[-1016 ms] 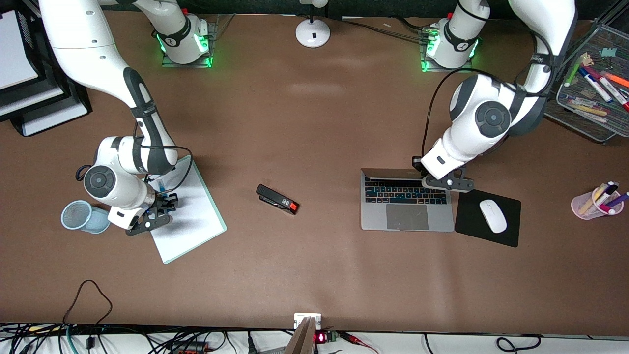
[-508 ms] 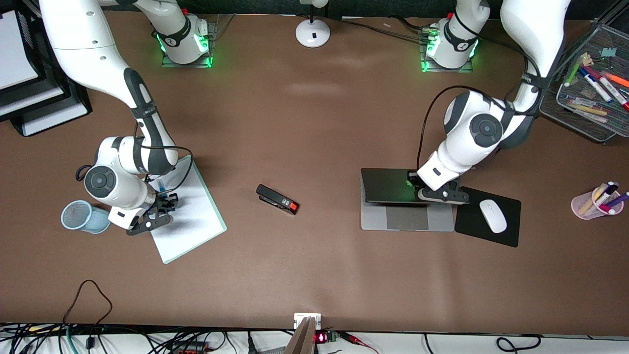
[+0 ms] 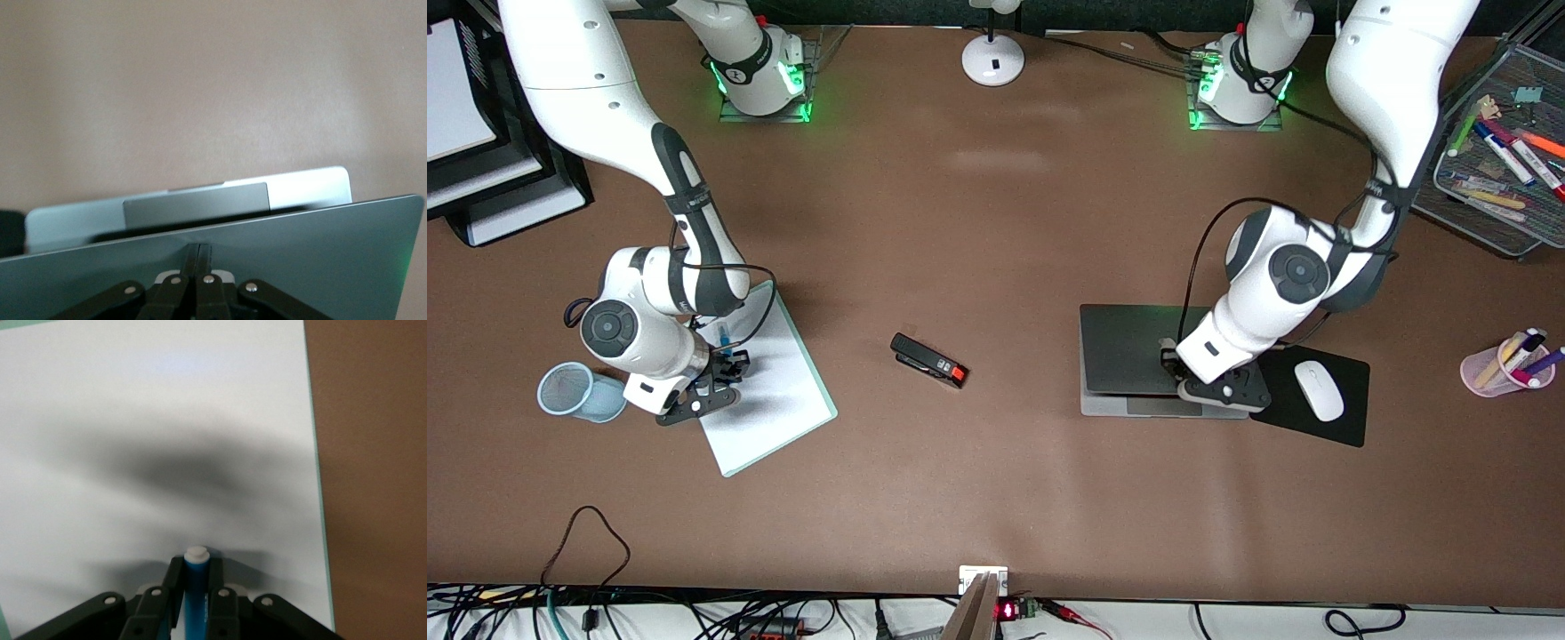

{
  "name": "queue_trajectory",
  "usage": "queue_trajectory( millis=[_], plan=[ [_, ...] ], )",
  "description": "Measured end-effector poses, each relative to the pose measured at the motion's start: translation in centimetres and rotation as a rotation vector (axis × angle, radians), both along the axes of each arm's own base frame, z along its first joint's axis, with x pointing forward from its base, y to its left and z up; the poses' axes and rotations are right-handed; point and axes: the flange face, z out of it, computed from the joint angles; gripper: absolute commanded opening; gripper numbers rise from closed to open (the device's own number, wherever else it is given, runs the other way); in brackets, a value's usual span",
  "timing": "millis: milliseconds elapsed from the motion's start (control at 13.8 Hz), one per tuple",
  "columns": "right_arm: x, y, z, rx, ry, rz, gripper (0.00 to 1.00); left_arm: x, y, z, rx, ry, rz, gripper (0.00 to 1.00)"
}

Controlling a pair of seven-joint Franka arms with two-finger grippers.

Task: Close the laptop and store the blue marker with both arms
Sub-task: 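Push the laptop lid down shut with the left gripper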

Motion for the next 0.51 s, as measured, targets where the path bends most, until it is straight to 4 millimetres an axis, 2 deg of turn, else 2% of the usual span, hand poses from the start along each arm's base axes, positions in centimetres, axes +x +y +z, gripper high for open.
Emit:
queue_trajectory(
  millis=[290, 508],
  plan=[
    [0.1, 0.1, 0.1, 0.0, -0.004, 0.002, 0.12, 0.8, -0.3, -3.5, -0.03, -0.016, 0.006, 0.0],
    [0.9, 0.4, 1.4, 0.004, -0.037, 0.006, 0.1, 0.8, -0.4, -5.0, -0.036, -0.01, 0.006, 0.0]
  ],
)
